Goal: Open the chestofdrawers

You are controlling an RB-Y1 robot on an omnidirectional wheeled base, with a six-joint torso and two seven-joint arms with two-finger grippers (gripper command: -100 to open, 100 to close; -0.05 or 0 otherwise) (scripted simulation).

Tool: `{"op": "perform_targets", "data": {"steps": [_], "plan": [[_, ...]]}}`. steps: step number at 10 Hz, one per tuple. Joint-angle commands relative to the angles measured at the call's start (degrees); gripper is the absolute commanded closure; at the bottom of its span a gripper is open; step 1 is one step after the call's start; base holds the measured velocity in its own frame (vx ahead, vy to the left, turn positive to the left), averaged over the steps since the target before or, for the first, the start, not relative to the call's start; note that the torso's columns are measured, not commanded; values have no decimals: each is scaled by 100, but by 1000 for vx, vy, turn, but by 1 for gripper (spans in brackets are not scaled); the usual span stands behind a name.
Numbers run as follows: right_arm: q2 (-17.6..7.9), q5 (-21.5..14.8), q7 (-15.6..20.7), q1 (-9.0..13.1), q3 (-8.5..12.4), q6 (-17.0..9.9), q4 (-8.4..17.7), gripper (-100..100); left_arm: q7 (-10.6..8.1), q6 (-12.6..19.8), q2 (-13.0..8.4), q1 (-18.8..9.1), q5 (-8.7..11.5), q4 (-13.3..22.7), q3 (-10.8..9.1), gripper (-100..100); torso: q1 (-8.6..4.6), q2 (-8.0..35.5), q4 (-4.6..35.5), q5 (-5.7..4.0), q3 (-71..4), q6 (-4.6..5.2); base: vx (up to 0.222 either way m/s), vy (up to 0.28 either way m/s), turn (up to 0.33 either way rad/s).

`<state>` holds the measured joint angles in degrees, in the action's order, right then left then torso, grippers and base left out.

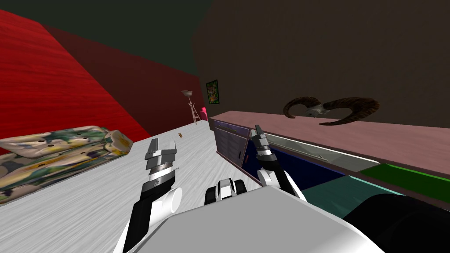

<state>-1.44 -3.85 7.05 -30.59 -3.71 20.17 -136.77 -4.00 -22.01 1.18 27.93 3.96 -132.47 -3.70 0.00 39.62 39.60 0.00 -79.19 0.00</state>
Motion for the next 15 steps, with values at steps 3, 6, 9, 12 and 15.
{"op": "perform_targets", "data": {"steps": [3, 6, 9, 12, 15], "plan": [[-607, -241, 183, -3, 107, 29, 126, -100, 0, 1, 0, 1, 0, 3, 0, 0, 4, 260, 261, 1, -533, 0, 8, 22, 1], [-1049, -550, 417, -8, 244, 68, 275, -100, 0, 1, 1, 1, 0, 3, 0, 0, 2, 264, 268, 1, -539, 0, 19, 41, 3], [-1514, -946, 717, -20, 418, 120, 447, -100, 0, 1, 1, 1, 0, 3, 0, 0, -2, 264, 268, -1, -540, 0, 31, 46, 3], [-2024, -1401, 1063, -36, 618, 181, 632, -100, 0, 1, 1, 1, 0, 3, 1, 0, 4, 267, 269, 1, -538, 0, 34, 66, 3], [-2542, -1896, 1439, -53, 836, 248, 836, -100, 0, 1, 1, 1, 0, 3, 1, 0, 2, 269, 269, 0, -537, 0, 32, 67, 4]]}}
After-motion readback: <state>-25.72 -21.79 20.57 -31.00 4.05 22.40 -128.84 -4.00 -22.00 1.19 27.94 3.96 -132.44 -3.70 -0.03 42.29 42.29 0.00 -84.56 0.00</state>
